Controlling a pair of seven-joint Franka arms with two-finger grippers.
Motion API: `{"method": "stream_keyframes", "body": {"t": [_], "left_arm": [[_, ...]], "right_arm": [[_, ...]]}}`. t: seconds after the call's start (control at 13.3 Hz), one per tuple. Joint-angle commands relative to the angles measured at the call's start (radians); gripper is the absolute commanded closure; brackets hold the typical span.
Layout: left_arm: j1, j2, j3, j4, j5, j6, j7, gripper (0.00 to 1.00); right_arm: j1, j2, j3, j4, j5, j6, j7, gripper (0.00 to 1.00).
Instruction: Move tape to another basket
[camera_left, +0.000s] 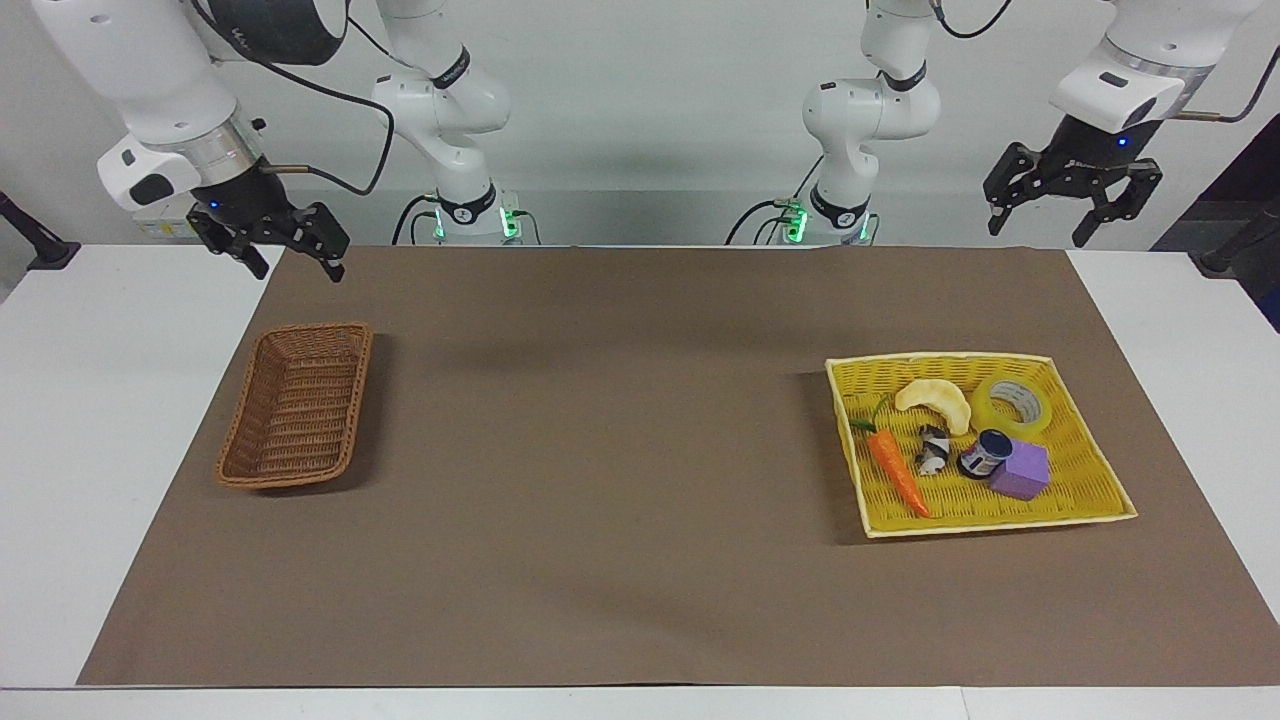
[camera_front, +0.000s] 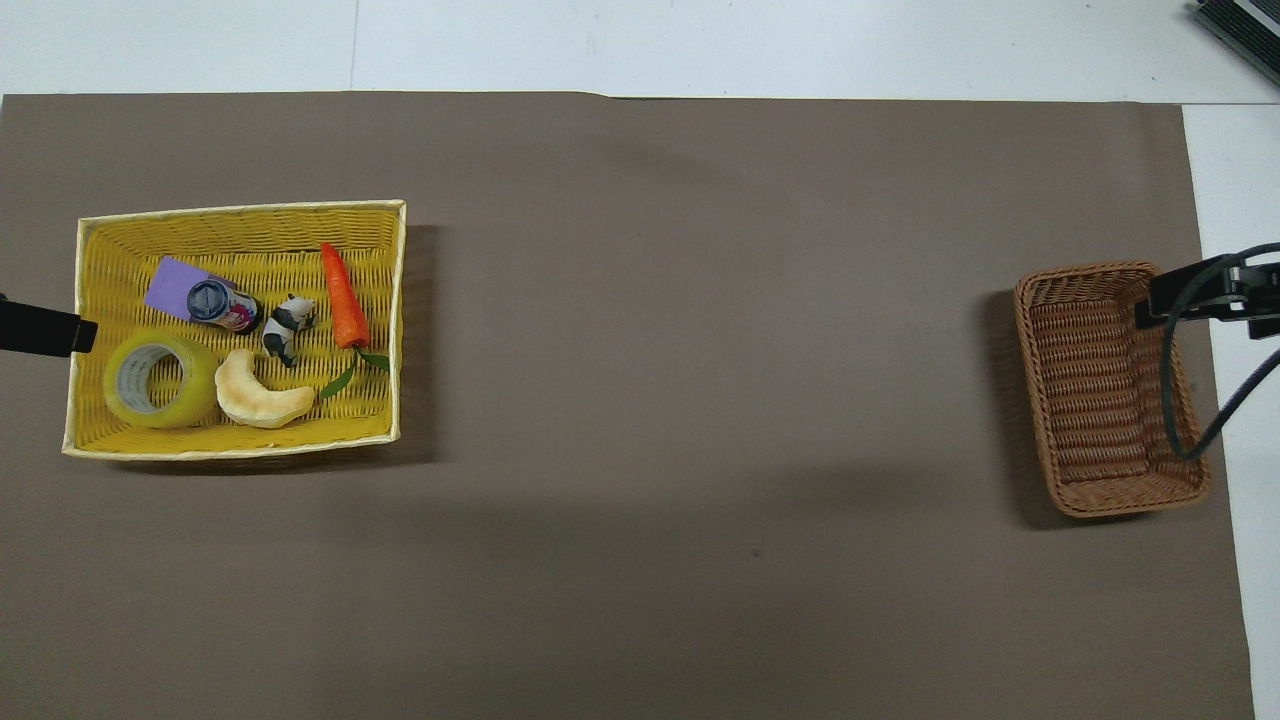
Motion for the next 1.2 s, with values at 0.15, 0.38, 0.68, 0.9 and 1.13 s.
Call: {"method": "stream_keyframes", "body": {"t": [0.15,0.38,0.68,0.9,1.13], "left_arm": [[0.098,-0.039,-0.005,-0.159,0.010,0.157,0.092,0.00],[0.144,-0.039,-0.005,-0.282,0.009,0.280,0.136,0.00],[0.215,-0.039,-0.005,-0.444,0.007,0.432,0.244,0.00],[0.258,-0.022,-0.005,-0.532,0.007,0.531,0.311,0.00],[0.288,0.024,-0.005,-0.586,0.007,0.630,0.348,0.00]], "right_arm": [[-0.011,-0.025,0.004,-0.030,0.014,-0.003,0.015,0.00],[-0.013,-0.031,0.004,-0.039,0.016,-0.003,0.007,0.00],[-0.011,-0.044,0.003,-0.058,0.016,0.002,0.004,0.00],[-0.010,-0.051,0.003,-0.070,0.016,0.004,0.007,0.00],[-0.008,-0.051,0.003,-0.072,0.016,0.004,0.006,0.00]]}}
